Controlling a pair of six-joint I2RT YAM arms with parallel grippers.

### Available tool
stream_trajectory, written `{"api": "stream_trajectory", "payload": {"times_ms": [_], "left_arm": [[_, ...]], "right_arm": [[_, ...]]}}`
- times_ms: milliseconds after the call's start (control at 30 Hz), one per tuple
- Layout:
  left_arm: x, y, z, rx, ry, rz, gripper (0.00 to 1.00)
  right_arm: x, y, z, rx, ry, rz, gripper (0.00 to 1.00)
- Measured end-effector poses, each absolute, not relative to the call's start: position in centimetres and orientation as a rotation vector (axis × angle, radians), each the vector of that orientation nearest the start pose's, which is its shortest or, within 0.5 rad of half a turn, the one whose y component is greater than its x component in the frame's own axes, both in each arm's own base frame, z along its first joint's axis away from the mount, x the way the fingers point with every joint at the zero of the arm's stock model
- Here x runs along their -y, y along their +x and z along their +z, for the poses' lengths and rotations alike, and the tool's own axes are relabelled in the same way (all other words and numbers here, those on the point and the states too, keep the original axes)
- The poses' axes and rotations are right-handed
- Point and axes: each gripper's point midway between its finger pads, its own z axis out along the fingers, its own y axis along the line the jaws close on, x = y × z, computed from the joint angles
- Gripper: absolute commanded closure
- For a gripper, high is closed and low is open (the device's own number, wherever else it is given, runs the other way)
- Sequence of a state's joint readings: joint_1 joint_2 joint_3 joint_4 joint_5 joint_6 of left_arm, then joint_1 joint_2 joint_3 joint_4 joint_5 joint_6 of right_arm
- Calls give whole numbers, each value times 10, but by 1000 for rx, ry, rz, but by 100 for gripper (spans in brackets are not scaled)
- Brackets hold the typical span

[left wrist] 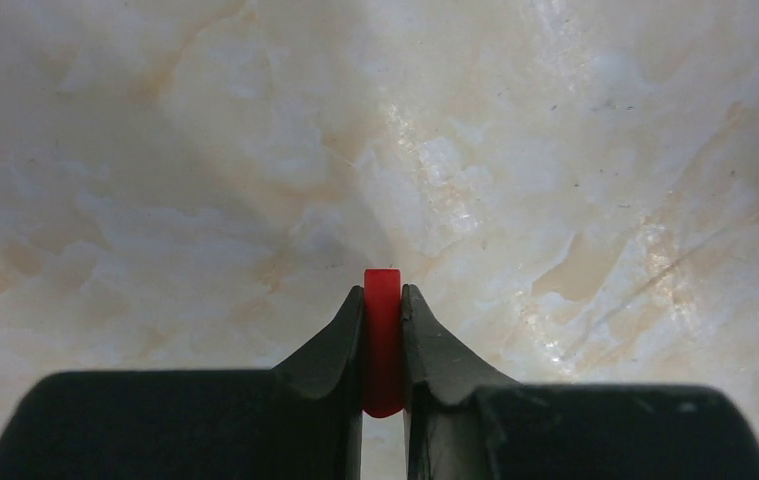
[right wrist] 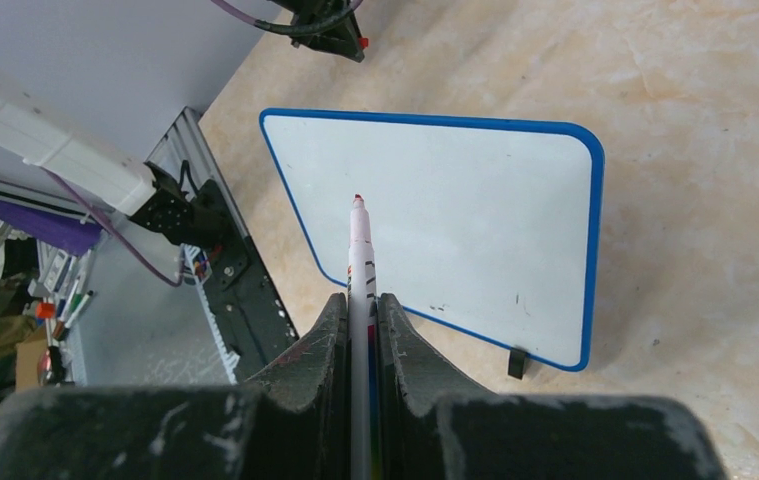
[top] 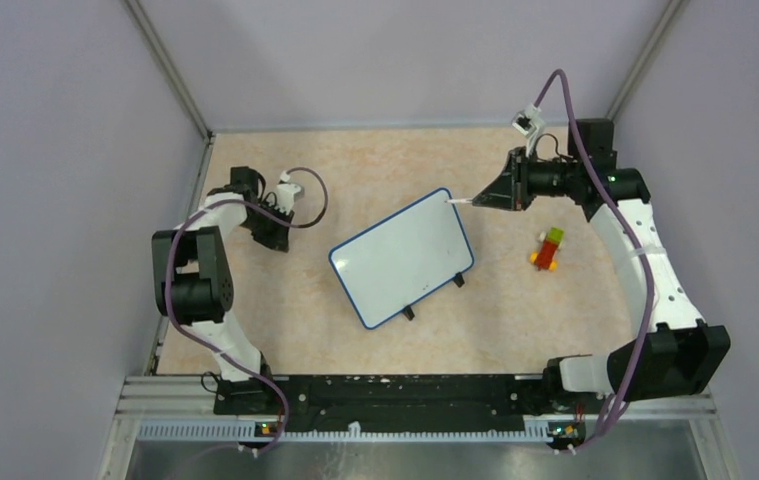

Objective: Write a sentence on the whiteboard
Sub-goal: Place the pen cap at the center of the board, then adjust the whiteboard at the center of the board.

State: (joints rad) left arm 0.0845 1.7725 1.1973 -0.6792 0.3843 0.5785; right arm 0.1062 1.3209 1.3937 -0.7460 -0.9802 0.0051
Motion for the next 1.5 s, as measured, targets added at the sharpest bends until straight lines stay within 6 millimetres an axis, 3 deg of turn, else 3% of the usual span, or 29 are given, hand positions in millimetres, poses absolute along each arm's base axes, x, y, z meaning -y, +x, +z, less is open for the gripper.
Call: {"api": "stream_trajectory", "payload": {"times_ms": [267, 567, 700, 900, 1000, 1067, 1200, 1367, 1500], "left_arm": [[14, 351, 26, -2630, 745, -364, 64], [24, 344, 30, -2630, 753, -458, 43], [37, 354, 64, -2588, 735, -565, 32], [67, 396, 162, -2338, 727, -725, 28], [87, 399, 205, -2220, 731, -833, 26], [101, 394, 223, -2169, 737, -905, 26], [147, 374, 241, -2118, 804, -1047, 25], [209, 343, 244, -2101, 946, -1172, 27], [232, 330, 245, -2091, 1004, -1211, 31]], "right_arm": [[-171, 279, 278, -2079, -665, 1105, 100], [-168, 273, 269, -2079, -727, 1080, 100], [-168, 270, 268, -2069, -754, 1071, 100], [-168, 265, 266, -2066, -772, 1077, 100], [-168, 264, 267, -2060, -778, 1083, 100], [-168, 264, 267, -2058, -779, 1086, 100], [-169, 264, 268, -2055, -780, 1090, 100], [-169, 263, 268, -2055, -780, 1091, 100], [-169, 263, 268, -2056, -780, 1092, 100]]}}
